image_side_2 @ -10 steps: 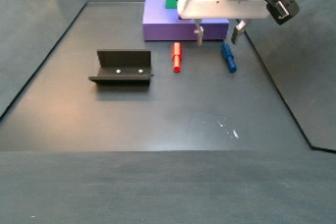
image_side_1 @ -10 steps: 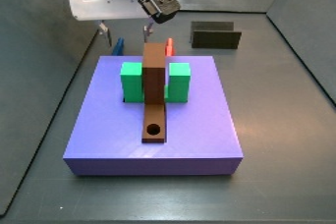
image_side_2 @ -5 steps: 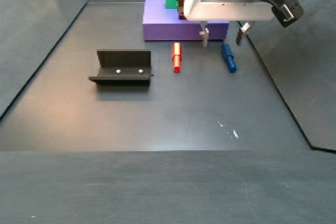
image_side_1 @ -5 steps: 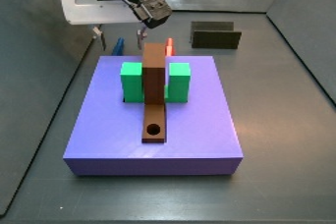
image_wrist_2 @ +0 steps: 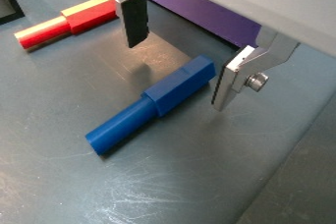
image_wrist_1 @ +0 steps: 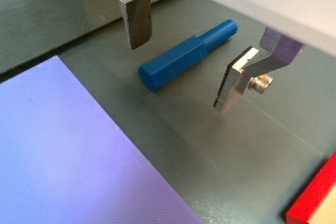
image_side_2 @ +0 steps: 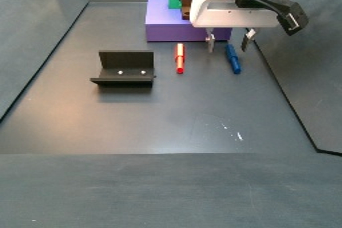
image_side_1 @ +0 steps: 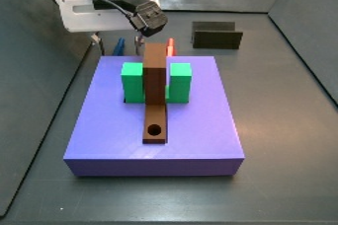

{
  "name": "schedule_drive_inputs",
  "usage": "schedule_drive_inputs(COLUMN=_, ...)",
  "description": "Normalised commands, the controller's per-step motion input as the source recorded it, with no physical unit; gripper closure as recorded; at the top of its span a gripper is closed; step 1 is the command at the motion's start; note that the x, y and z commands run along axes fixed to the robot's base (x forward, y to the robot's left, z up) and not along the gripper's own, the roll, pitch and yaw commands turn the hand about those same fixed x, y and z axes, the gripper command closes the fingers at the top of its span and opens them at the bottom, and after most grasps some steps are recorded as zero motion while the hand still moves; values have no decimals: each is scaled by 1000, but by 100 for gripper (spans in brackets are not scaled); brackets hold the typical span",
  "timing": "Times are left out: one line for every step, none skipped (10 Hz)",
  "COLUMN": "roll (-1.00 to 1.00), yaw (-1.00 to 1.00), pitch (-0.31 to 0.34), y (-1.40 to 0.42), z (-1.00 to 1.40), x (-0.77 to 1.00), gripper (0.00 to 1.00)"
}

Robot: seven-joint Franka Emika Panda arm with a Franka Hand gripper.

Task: Pick up the blue object. Move up. Place the blue object on the fixture. Regrasp the blue object. Move to above the board. Insert the blue object.
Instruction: Pick up the blue object.

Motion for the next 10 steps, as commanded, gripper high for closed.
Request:
schedule_drive_inputs(roll=-89, yaw=51, pitch=-129, y=0, z=-100, x=0, gripper=0)
schedule_drive_inputs(roll=-107, yaw=43, pitch=-161, y=0, z=-174, x=-6, gripper=0)
schedule_drive_inputs(roll=-104, yaw=29, pitch=-169, y=0, z=-197, x=-31, gripper=0)
schedule_drive_inputs(roll=-99, yaw=20, pitch=-151, y=0, z=-177, x=-17, gripper=0)
schedule_drive_inputs(roll=-37, yaw=23, pitch=-43, y=0, z=0, x=0, gripper=0)
schedule_drive_inputs(roll=-40, yaw=0, pitch=-64, y=0, z=-49, x=0, gripper=0)
schedule_drive_inputs(roll=0, yaw=0, pitch=0, y=0, z=0, x=0, gripper=0)
schedule_drive_inputs(roll=0, yaw=0, pitch=0, y=0, z=0, x=0, gripper=100)
schedule_drive_inputs(roll=0, yaw=0, pitch=0, y=0, z=0, x=0, gripper=100)
schedule_drive_inputs(roll=0, yaw=0, pitch=0, y=0, z=0, x=0, gripper=100)
